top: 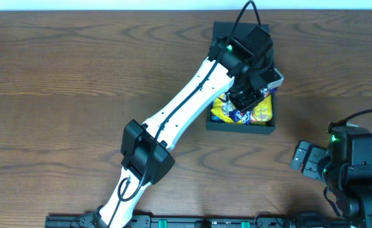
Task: Pack container
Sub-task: 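Lower the bar upright into the box's left side beside the Hacks bag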
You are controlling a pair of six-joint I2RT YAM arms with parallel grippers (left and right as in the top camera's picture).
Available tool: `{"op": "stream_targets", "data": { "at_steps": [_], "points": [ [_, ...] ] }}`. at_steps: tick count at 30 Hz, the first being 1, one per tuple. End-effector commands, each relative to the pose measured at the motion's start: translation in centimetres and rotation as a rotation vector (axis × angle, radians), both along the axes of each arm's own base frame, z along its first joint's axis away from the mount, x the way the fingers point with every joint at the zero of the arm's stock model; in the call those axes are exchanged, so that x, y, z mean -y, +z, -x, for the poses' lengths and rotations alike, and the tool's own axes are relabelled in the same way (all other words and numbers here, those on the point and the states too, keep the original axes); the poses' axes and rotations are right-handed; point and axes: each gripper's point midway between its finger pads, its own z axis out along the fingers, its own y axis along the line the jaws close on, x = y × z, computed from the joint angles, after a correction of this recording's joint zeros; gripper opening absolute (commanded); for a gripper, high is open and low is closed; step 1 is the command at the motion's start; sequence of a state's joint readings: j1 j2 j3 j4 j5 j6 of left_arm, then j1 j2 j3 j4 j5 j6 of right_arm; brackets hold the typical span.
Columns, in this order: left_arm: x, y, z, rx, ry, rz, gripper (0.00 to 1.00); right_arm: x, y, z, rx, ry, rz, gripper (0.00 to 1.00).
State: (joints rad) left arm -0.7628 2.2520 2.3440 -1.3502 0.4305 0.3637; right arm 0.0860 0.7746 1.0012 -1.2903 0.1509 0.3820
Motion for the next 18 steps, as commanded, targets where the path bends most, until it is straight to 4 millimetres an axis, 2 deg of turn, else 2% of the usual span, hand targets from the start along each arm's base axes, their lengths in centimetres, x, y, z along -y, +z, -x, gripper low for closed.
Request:
{"op": "stream_targets", "data": {
  "at_steps": [1,6,12,18],
  "points": [
    [0.6,0.8,-0.1,0.044,-0.091,0.051,0.06,0.3,0.0,0.1,0.001,-0.018,0.006,0.99],
    [0.4,0.6,-4.3,0.267,-0.093,-0.012,0.06,0.3,0.0,0.1,0.002,-0.019,0.006,0.99],
    [2.5,0.7,-8.1,0.469,-0.159,0.027,0.06,0.3,0.0,0.0,0.002,-0.019,0.006,0.99],
    [2.7,-2.9,-11.2,0.559,-0.218,-0.048,0.06,0.3,0.0,0.0,0.003,-0.018,0.006,0.99]
  ]
}}
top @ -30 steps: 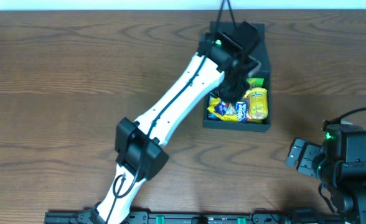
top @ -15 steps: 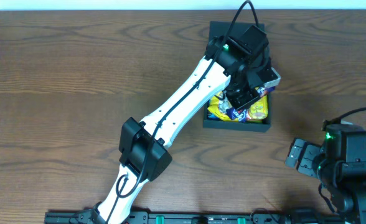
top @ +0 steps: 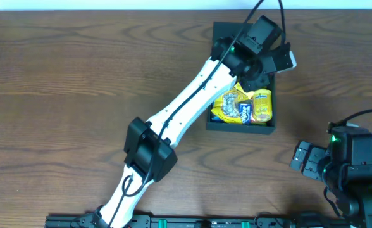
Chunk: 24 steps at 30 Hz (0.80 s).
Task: Pack container
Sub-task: 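Lower the bar upright into the box's left side beside the Hacks bag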
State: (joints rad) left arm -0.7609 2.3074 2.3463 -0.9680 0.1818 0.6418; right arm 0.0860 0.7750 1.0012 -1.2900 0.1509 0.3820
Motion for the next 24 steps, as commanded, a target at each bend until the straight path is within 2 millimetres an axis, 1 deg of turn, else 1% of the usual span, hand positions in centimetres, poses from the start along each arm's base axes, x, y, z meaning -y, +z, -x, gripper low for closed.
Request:
{"op": "stream_targets", "data": {
  "at_steps": [1,5,8,12,15,19,24],
  "points": [
    [-0.6,-3.3,-2.0,0.054,-0.047,-0.095,0.06,0.3,0.0,0.0,0.004,-0.018,0.006,0.99],
    [-1.6,-5.6,-3.6,0.061,-0.079,-0.135,0.06,0.3,0.1,0.0,0.006,-0.019,0.006,0.99],
    [-2.9,-6.4,-4.8,0.055,-0.066,-0.149,0.06,0.3,0.1,0.0,0.006,-0.019,0.006,0.99],
    [-4.9,-6.7,-6.3,0.054,-0.037,-0.157,0.06,0.3,-0.3,-0.1,0.004,-0.019,0.006,0.99],
    [-5.6,-6.6,-6.9,0.045,-0.023,-0.145,0.06,0.3,-0.7,-0.4,0.006,-0.018,0.006,0.99],
    [-4.8,-6.5,-6.0,-0.011,-0.062,-0.071,0.06,0.3,-0.8,-0.5,0.008,-0.018,0.006,0.99],
    [-3.5,-6.5,-4.9,-0.023,-0.087,-0.064,0.06,0.3,-0.8,-0.5,0.008,-0.018,0.006,0.99]
  ]
}}
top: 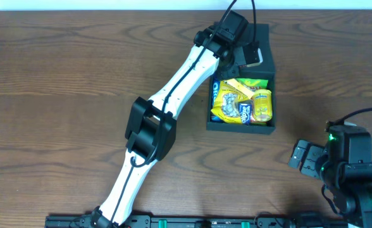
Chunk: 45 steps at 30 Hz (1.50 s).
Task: Pack container
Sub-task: 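Lower the bar upright into the box's left side beside the Hacks bag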
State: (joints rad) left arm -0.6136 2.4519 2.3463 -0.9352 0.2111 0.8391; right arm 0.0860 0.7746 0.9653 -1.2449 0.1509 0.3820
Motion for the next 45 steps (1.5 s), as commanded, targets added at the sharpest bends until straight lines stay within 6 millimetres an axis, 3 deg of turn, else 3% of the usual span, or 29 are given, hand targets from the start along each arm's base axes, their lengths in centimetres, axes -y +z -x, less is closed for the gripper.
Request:
{"op": "stream_targets", "data": {
  "at_steps": [1,8,18,24,35,45],
  "points": [
    [2.1,1.0,1.4,-0.005,-0.054,0.041,0.06,0.3,-0.1,0.1,-0.002,-0.018,0.007,0.99],
    [2.4,0.2,3.4,0.029,-0.087,-0.097,0.06,0.5,-0.1,0.1,-0.001,-0.023,0.016,0.99],
    [0.3,0.4,1.5,0.171,-0.06,-0.27,0.06,0.5,-0.1,0.1,-0.002,-0.023,0.016,0.99],
    [0.5,0.4,1.5,0.176,-0.077,-0.27,0.06,0.5,-0.1,0.1,-0.001,-0.024,0.016,0.99],
    [1.7,-0.2,4.3,0.113,-0.14,-0.276,0.06,0.6,-0.1,0.1,-0.001,-0.026,0.02,0.99],
    [2.3,-0.2,4.9,0.114,-0.16,-0.272,0.06,0.6,-0.1,0.1,-0.001,-0.026,0.02,0.99]
  ]
}}
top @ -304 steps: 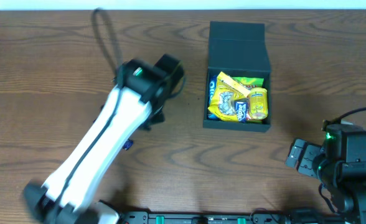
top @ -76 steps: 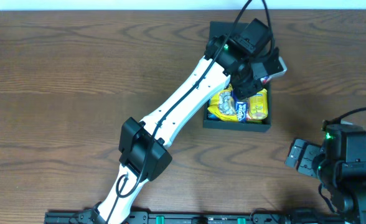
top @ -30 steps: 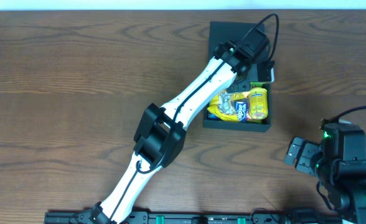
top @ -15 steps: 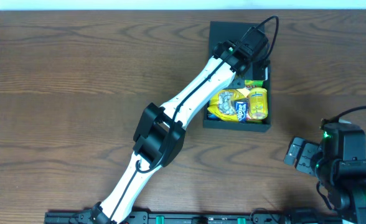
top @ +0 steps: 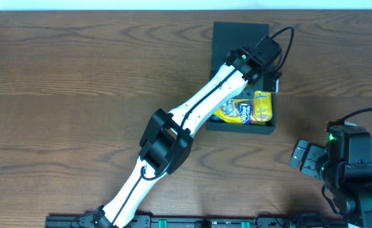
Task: Pack container
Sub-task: 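Lower the bar upright into the box's left side beside the Hacks bag, then release the bar and raise the left gripper out of the box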
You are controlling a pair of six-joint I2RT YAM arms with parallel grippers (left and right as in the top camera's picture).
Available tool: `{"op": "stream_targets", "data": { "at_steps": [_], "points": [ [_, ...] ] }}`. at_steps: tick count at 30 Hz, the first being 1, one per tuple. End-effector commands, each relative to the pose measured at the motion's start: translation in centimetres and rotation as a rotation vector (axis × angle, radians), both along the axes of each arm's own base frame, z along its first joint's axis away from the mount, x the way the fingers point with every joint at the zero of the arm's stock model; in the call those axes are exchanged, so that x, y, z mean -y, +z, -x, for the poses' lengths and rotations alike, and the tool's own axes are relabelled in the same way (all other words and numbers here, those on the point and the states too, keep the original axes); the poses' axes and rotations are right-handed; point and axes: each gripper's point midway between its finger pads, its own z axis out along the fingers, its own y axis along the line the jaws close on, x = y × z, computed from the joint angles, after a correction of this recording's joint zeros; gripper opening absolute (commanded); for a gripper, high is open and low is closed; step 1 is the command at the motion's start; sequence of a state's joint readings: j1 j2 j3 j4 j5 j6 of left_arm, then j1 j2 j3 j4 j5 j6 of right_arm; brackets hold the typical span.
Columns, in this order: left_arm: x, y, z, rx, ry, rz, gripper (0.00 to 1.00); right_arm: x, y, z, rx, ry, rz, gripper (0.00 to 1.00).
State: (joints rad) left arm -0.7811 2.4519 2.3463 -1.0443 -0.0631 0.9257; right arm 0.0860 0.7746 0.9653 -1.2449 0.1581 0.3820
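Note:
The black container (top: 272, 125) stands at the back right of the table, its black lid (top: 236, 37) lying open behind it. Yellow snack packets (top: 262, 105) and a blue-and-yellow one (top: 239, 113) fill its front half. My left arm reaches diagonally from the front edge, and its gripper (top: 272, 75) hangs over the container's right wall, above the packets. The wrist block hides its fingers. My right gripper (top: 303, 158) rests low on the table to the right front of the container, away from it.
Brown wooden table (top: 78, 95). The left arm's white links (top: 192, 111) cross the middle of the table and cover the container's left part. The right arm's base (top: 353, 171) sits at the front right corner.
My left gripper was over the lid at the back of the container. Now it is further right and nearer, over the container's right wall. The packets lie as before, and the right arm is still.
My left gripper was first down among the packets in the container. Then it stood at the back right corner, clear of them. After that it was over the lid at the back, and now it is over the right wall.

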Motion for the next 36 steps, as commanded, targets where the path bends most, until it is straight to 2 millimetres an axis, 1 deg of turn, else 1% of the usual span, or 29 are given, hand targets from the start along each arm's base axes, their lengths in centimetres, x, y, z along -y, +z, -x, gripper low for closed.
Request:
{"op": "stream_targets", "data": {
  "at_steps": [1,6,7,8,10,11,16,17,21,22,23,24,26,28,31,35,36],
  "points": [
    [0.3,0.9,-0.1,0.007,-0.02,0.018,0.06,0.5,-0.1,0.1,-0.001,-0.022,0.013,0.99],
    [0.7,0.8,0.3,-0.014,-0.03,0.039,0.06,0.5,-0.1,0.1,-0.001,-0.022,0.013,0.99],
    [0.7,0.8,0.3,-0.014,-0.03,0.039,0.09,0.5,-0.1,0.1,-0.001,-0.022,0.013,0.99],
    [0.7,0.8,0.3,-0.014,-0.03,0.039,0.15,0.5,-0.1,0.1,-0.001,-0.022,0.013,0.99],
    [0.7,0.8,0.3,-0.012,-0.03,0.041,0.2,0.5,-0.1,0.1,-0.001,-0.022,0.013,0.99],
    [0.7,0.8,0.3,-0.012,-0.03,0.041,0.27,0.5,-0.1,0.1,-0.001,-0.022,0.013,0.99],
    [0.8,0.9,0.2,-0.007,-0.03,0.046,0.39,0.5,-0.1,0.1,-0.001,-0.022,0.013,0.99],
    [0.9,0.9,0.1,-0.004,-0.03,0.049,0.4,0.5,-0.1,0.1,-0.001,-0.022,0.013,0.99],
    [1.4,1.6,-0.4,0.021,-0.015,0.079,0.4,0.5,-0.1,0.1,-0.001,-0.022,0.013,0.99],
    [1.5,1.8,-0.6,0.027,-0.008,0.09,0.49,0.5,-0.1,0.1,-0.001,-0.022,0.013,0.99],
    [1.6,2.2,-0.8,0.038,0.002,0.098,0.64,0.5,-0.1,0.1,-0.001,-0.022,0.013,0.99],
    [1.6,2.6,-0.8,0.045,0.007,0.104,0.69,0.5,-0.1,0.1,-0.001,-0.022,0.013,0.99],
    [1.5,3.3,-1.0,0.061,0.011,0.109,0.73,0.5,-0.1,0.1,-0.001,-0.022,0.013,0.99],
    [1.3,4.4,-1.1,0.079,0.022,0.121,0.75,0.5,-0.1,0.1,-0.001,-0.022,0.014,0.99],
    [1.1,6.9,-1.2,0.115,0.043,0.15,0.76,0.5,-0.1,0.1,0.0,-0.022,0.014,0.99],
    [0.1,11.0,-1.4,0.183,0.101,0.195,0.9,0.6,-0.1,0.1,0.0,-0.026,0.019,0.99],
    [-0.5,12.4,-1.6,0.211,0.136,0.207,0.97,0.6,-0.1,0.1,0.0,-0.026,0.02,0.99]
  ]
}}
